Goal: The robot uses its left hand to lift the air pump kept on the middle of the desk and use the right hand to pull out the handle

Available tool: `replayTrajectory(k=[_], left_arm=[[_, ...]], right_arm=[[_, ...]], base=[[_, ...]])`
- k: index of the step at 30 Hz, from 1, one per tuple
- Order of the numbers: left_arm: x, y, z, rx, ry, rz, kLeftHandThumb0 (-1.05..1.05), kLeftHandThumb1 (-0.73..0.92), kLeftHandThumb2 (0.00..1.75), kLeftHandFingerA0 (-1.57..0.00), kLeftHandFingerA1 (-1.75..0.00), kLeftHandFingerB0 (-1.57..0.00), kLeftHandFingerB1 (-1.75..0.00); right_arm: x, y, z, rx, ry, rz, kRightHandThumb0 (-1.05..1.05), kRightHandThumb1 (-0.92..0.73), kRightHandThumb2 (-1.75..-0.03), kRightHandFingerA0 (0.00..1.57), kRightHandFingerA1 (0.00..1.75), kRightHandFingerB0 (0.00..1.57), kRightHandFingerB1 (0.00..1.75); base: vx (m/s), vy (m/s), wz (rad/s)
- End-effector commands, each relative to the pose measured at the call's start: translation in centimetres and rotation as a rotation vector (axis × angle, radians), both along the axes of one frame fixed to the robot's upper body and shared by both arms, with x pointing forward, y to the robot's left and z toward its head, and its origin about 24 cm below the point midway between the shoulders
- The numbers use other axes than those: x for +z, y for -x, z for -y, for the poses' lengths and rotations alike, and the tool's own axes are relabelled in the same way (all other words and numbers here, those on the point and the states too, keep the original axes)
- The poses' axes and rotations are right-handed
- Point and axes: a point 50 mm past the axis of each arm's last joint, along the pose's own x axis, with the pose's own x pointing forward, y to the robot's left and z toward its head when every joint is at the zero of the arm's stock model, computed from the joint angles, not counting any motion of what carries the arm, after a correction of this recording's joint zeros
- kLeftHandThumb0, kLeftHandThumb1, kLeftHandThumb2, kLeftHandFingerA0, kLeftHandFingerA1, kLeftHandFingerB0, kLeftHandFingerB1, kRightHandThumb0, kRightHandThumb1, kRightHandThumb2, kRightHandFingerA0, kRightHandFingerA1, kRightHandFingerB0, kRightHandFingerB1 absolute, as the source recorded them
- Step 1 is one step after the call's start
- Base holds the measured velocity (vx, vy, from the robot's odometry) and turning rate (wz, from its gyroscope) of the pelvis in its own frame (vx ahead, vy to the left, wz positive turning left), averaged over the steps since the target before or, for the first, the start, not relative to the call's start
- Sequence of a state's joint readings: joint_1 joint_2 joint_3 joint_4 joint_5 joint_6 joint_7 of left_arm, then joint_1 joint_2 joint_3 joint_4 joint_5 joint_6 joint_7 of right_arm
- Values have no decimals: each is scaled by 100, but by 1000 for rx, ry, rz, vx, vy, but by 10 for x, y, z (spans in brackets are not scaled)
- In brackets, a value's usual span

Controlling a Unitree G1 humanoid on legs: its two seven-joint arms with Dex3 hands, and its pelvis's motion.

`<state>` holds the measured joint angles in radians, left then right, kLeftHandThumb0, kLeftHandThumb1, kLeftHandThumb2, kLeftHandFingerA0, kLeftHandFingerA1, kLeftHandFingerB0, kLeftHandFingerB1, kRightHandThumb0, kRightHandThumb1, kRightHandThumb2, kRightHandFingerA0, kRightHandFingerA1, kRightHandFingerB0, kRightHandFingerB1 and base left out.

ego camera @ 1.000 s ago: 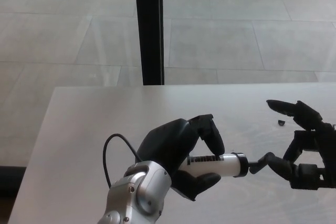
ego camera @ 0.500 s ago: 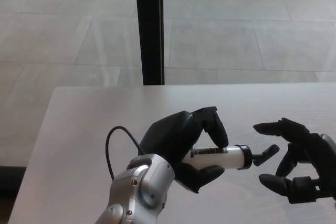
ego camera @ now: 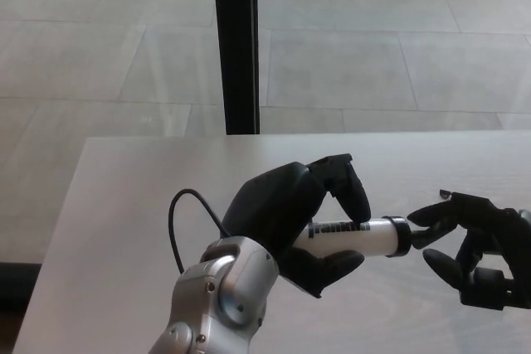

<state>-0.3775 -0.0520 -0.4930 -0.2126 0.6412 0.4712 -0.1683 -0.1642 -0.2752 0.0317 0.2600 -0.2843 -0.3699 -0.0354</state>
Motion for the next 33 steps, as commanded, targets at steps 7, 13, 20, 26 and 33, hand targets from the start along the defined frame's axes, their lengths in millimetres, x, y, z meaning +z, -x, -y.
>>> replayTrajectory(k=[7,13,20,26,33], left_arm=[[-2,5,0,-18,27,-13,-10,45,137,-95,-175,-74,-168],[2,4,2,-20,43,-10,-11,44,139,-95,-175,-74,-169],[-1,5,3,-22,54,-20,-10,44,138,-95,-175,-75,-171],[0,4,3,-16,63,-28,-11,46,138,-96,-175,-75,-170],[3,4,5,-27,70,-4,-13,45,136,-96,-175,-75,-172]], right_arm=[[2,0,4,-24,-18,48,-22,-72,-68,93,151,82,72],[2,-1,4,-25,-17,53,-22,-71,-69,90,151,83,71],[5,-3,2,-41,-4,115,-20,-67,-73,92,167,85,108],[7,-2,2,-88,2,162,-20,-61,-80,96,171,89,108],[5,-1,1,-107,11,169,-24,-52,-101,121,134,92,108]], base=[[0,0,0],[0,0,0],[0,0,0],[0,0,0],[0,0,0]])
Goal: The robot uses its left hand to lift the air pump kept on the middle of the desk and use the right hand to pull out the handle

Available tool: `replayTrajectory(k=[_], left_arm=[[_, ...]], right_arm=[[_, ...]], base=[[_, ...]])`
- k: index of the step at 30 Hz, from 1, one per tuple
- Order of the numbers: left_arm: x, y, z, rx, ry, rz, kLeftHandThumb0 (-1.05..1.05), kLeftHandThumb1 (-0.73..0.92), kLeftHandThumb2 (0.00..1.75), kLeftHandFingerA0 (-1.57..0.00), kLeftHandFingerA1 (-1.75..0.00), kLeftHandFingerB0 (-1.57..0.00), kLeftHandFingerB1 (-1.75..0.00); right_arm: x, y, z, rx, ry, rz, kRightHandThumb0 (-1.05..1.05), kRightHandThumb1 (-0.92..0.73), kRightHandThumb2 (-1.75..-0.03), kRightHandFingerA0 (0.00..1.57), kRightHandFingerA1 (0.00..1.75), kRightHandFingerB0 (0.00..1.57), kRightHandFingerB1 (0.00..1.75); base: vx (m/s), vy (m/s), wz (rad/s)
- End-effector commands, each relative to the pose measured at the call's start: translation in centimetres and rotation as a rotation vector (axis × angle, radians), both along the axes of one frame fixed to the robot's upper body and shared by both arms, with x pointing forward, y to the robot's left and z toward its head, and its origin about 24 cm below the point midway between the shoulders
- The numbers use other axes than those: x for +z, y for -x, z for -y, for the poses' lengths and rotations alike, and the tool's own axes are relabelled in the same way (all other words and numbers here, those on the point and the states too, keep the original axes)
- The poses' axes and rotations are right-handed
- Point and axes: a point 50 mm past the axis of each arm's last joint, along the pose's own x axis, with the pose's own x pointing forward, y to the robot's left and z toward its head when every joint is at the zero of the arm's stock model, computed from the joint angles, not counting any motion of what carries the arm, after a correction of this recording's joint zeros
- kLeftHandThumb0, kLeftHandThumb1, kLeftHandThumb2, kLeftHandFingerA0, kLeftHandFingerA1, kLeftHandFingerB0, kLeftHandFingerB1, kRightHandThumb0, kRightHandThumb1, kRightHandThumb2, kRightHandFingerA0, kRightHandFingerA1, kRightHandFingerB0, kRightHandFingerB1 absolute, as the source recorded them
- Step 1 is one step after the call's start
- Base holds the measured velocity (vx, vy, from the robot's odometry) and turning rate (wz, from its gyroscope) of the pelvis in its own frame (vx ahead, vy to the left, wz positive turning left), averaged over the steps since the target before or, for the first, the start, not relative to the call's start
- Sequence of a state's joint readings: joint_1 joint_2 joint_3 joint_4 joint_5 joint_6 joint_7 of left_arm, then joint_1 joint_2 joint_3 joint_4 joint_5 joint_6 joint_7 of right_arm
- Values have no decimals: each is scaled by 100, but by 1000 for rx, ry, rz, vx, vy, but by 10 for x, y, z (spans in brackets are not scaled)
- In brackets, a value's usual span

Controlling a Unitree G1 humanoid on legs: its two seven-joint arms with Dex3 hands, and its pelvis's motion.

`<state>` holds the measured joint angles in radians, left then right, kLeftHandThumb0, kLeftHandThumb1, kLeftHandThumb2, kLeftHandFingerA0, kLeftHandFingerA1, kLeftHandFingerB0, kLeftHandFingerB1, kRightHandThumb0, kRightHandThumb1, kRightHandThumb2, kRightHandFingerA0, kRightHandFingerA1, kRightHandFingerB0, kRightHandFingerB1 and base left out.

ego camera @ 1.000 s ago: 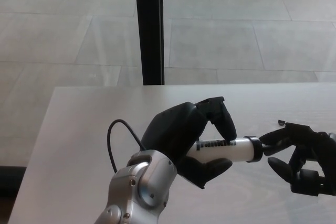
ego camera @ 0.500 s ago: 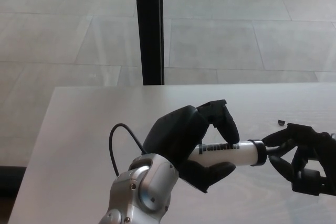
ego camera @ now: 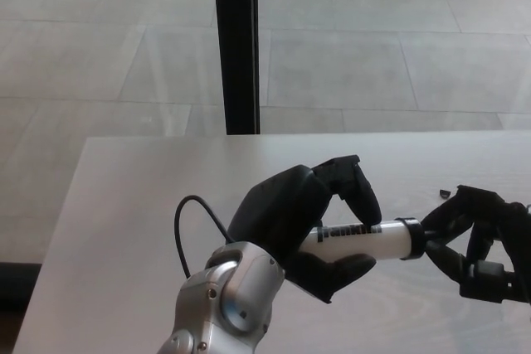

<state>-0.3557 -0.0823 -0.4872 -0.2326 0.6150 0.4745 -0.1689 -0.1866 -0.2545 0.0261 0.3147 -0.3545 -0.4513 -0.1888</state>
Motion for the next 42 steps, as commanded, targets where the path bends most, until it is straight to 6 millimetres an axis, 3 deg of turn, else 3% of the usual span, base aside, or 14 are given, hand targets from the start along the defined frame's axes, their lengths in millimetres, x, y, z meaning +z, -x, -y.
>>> replayTrajectory(k=[1,3,4,5,6,17,27,36,37,38,39,42], left_arm=[[3,0,1,-8,11,22,-13,45,138,-97,-175,-76,-170],[4,0,1,-3,9,23,-13,45,138,-97,-175,-76,-170],[4,0,-1,2,29,17,-12,46,139,-98,-175,-77,-170],[4,1,-2,5,37,22,-11,46,138,-97,-175,-76,-171],[5,0,-2,9,39,22,-10,47,137,-98,-175,-76,-172],[9,2,-16,26,43,-6,-9,49,131,-92,-175,-72,-174],[-7,6,-36,58,43,-21,-11,44,135,-93,-175,-81,-168],[-32,16,-67,112,-15,-104,-15,46,138,-95,-175,-75,-174],[-34,18,-70,111,-15,-104,-14,45,139,-95,-175,-75,-174],[-36,19,-73,113,-18,-103,-14,45,140,-95,-175,-75,-172],[-38,19,-78,121,-21,-103,-14,44,141,-96,-175,-76,-173],[-41,21,-85,138,-29,-110,-15,44,141,-95,-175,-77,-172]], right_arm=[[2,0,2,-39,11,42,-24,-55,-103,119,134,91,112],[2,1,2,-39,11,40,-24,-55,-103,119,134,91,112],[1,1,2,-41,18,40,-19,-69,-85,112,169,76,135],[1,1,2,-42,19,40,-20,-70,-85,88,175,71,152],[1,2,3,-49,20,37,-18,-69,-86,86,175,68,160],[5,0,4,-50,-14,72,-7,-52,-113,88,175,74,157],[9,-2,6,-39,-18,102,-6,-49,-115,90,175,78,154],[17,-3,11,-41,-1,111,-10,-48,-115,91,175,80,153],[17,-3,12,-44,-1,106,-11,-50,-109,91,175,79,154],[17,-3,13,-48,1,100,-15,-47,-107,120,137,102,124],[17,-3,13,-47,-2,93,-12,-53,-104,88,175,76,154],[18,-3,14,-46,3,92,-12,-53,-104,88,175,76,153]], base=[[0,0,0],[0,0,0],[0,0,0],[0,0,0],[0,0,0],[0,0,0],[0,0,0],[0,0,0],[0,0,0],[0,0,0],[0,0,0],[0,0,0]])
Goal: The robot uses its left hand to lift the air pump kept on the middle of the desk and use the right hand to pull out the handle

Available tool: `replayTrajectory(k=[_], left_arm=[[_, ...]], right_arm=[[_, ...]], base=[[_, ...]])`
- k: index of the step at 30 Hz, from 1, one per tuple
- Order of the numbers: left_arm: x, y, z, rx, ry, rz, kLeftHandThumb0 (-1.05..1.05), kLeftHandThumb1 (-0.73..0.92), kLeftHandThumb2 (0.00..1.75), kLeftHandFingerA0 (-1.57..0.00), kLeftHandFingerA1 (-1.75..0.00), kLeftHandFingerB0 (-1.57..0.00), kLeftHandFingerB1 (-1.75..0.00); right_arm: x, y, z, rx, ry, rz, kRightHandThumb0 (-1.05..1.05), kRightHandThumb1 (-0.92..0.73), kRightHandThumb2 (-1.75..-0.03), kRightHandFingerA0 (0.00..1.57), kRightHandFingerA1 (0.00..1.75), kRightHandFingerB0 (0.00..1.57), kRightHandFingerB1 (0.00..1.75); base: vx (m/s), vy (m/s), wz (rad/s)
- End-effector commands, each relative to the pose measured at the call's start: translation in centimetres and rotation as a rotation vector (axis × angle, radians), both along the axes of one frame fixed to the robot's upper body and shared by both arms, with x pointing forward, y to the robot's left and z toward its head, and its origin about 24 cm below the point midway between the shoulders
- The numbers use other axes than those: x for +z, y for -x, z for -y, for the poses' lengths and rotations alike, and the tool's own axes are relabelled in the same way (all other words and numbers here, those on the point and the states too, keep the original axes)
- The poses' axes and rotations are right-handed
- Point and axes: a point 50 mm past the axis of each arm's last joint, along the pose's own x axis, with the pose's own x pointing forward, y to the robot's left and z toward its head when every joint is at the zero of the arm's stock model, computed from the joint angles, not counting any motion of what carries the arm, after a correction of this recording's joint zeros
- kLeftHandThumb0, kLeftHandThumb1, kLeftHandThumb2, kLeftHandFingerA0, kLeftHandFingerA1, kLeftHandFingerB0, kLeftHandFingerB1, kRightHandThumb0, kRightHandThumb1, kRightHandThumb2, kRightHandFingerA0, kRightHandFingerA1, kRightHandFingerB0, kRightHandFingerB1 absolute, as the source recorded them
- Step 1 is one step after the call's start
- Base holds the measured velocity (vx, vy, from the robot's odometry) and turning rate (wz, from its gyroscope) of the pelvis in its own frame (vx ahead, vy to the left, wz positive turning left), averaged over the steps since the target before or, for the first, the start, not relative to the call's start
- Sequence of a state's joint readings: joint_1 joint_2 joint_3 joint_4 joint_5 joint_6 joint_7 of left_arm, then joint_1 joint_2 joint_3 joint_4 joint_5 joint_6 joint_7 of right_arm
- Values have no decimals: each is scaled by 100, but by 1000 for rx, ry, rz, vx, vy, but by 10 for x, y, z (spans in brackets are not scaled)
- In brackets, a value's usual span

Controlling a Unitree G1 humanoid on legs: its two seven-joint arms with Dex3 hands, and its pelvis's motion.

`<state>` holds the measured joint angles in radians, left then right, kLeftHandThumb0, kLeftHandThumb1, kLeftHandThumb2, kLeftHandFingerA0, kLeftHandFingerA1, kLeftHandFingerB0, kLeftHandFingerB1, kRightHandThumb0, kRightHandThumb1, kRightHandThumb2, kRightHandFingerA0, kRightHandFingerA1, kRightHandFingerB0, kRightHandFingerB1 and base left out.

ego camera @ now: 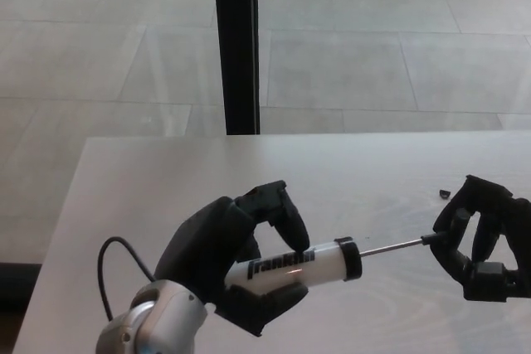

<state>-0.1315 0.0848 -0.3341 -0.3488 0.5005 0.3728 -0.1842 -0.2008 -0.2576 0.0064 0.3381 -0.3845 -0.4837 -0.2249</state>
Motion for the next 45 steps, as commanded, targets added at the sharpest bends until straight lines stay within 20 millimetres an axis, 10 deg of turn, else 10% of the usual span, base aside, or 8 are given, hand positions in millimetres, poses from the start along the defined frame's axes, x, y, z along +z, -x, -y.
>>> replayTrajectory(k=[1,6,12,23,25,26,34,45], left_arm=[[-15,4,-21,49,-54,-49,-16,44,140,-95,-175,-76,-173],[-18,6,-32,72,-53,-72,-18,45,142,-95,-175,-75,-174],[-16,6,-33,81,-32,-74,-20,47,137,-94,-175,-75,-173],[-18,7,-27,82,-22,-64,-17,46,140,-95,-175,-78,-172],[-18,7,-26,82,-28,-70,-19,48,137,-95,-175,-77,-172],[-18,6,-25,81,-24,-67,-17,47,139,-95,-175,-78,-171],[-20,5,-23,83,-25,-62,-17,45,139,-95,-175,-77,-174],[-24,5,-27,99,-42,-82,-18,47,138,-94,-175,-77,-173]], right_arm=[[14,-2,10,-23,-9,47,-11,-53,-104,89,175,76,153],[14,-1,12,-27,-5,42,-18,-48,-105,118,136,99,123],[11,-2,8,-10,-19,55,-12,-52,-103,90,175,76,156],[8,-2,5,21,-40,19,-8,-54,-103,91,171,83,123],[6,-3,4,70,-59,-38,-20,-70,-69,86,160,67,66],[4,-3,5,99,-5,-126,-44,-68,-60,72,98,27,34],[-10,3,23,155,276,-476,-89,-48,-83,0,1,0,0],[-2,8,56,77,269,-550,-104,-69,-64,0,0,0,0]], base=[[0,0,0],[0,0,0],[0,0,0],[0,0,0],[0,0,0],[0,0,0],[0,0,0],[0,0,0]])
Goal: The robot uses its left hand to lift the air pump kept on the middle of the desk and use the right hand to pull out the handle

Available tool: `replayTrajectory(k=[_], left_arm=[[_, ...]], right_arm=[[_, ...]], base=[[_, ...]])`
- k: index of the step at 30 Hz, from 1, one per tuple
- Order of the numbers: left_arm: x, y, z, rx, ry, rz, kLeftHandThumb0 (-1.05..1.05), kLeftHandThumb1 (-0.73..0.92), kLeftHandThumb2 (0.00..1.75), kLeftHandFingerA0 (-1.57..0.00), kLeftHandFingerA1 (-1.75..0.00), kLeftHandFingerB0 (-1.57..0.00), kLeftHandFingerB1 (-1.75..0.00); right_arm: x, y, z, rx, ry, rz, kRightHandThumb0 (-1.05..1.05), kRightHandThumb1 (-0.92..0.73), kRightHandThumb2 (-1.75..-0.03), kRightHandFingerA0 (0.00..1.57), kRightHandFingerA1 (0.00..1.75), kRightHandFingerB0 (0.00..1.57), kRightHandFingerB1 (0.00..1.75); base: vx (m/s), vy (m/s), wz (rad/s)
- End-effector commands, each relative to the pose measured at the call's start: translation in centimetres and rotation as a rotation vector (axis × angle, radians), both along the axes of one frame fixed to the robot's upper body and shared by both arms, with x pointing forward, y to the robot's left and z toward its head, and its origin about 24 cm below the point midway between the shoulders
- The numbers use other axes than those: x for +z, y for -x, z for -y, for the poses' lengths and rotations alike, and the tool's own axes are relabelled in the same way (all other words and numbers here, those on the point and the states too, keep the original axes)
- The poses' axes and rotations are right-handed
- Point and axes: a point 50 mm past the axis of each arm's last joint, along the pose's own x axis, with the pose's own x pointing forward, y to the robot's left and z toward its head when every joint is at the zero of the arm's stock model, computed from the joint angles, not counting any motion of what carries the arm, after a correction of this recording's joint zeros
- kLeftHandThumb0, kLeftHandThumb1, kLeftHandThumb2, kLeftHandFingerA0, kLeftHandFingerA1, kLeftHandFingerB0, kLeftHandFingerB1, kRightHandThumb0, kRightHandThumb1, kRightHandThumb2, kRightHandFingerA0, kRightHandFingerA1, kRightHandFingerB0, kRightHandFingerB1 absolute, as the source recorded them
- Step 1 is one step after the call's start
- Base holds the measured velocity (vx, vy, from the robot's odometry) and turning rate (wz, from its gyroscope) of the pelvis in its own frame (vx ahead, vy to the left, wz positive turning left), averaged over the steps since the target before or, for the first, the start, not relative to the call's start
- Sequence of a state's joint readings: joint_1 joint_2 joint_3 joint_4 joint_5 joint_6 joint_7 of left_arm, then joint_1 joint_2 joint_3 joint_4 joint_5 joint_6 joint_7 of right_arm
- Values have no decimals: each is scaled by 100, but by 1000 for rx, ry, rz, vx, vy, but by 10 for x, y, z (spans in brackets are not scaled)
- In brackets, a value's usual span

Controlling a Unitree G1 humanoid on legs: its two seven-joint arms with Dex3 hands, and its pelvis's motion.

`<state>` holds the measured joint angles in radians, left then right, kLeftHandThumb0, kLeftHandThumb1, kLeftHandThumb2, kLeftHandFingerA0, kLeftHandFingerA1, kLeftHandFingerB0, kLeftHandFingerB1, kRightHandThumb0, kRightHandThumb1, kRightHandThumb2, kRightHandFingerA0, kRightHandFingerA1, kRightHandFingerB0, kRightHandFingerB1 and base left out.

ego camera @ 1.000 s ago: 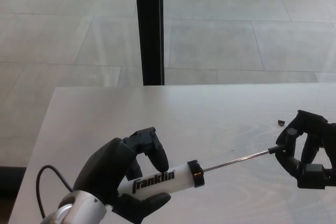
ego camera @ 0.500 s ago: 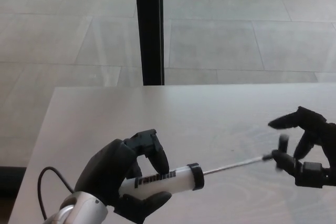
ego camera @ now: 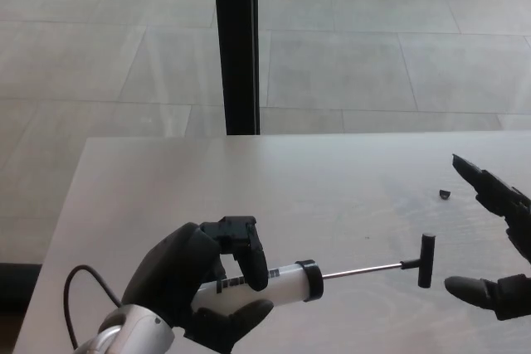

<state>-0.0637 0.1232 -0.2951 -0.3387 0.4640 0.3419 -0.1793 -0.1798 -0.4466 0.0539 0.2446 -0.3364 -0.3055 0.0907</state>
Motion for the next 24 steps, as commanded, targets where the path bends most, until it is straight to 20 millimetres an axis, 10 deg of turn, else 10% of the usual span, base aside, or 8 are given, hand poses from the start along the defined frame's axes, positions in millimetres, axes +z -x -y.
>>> replayTrajectory(k=[1,6,7,20,24], left_arm=[[-8,-1,-10,68,-40,-30,-18,47,138,-94,-175,-77,-173],[-21,1,-12,66,-60,-66,-16,48,134,-92,-175,-74,-174],[-26,1,-12,66,-64,-78,-16,49,133,-93,-175,-75,-174],[-76,-4,-22,150,-132,-195,-17,46,134,-90,-175,-77,-162],[-77,-20,-21,117,-264,-201,-25,73,96,-77,-170,-60,-101]], right_arm=[[-6,7,32,-59,50,-252,-104,-69,-64,0,0,0,0],[5,8,45,-137,-120,-184,-95,-89,-74,0,0,0,0],[7,8,48,-151,-128,-168,-105,-78,-117,0,17,0,3],[12,11,54,-235,-245,-78,-98,-76,-108,0,13,7,6],[13,9,54,-263,-270,-28,-77,-65,-104,1,31,9,35]], base=[[0,0,0],[0,0,0],[0,0,0],[0,0,0],[0,0,0]])
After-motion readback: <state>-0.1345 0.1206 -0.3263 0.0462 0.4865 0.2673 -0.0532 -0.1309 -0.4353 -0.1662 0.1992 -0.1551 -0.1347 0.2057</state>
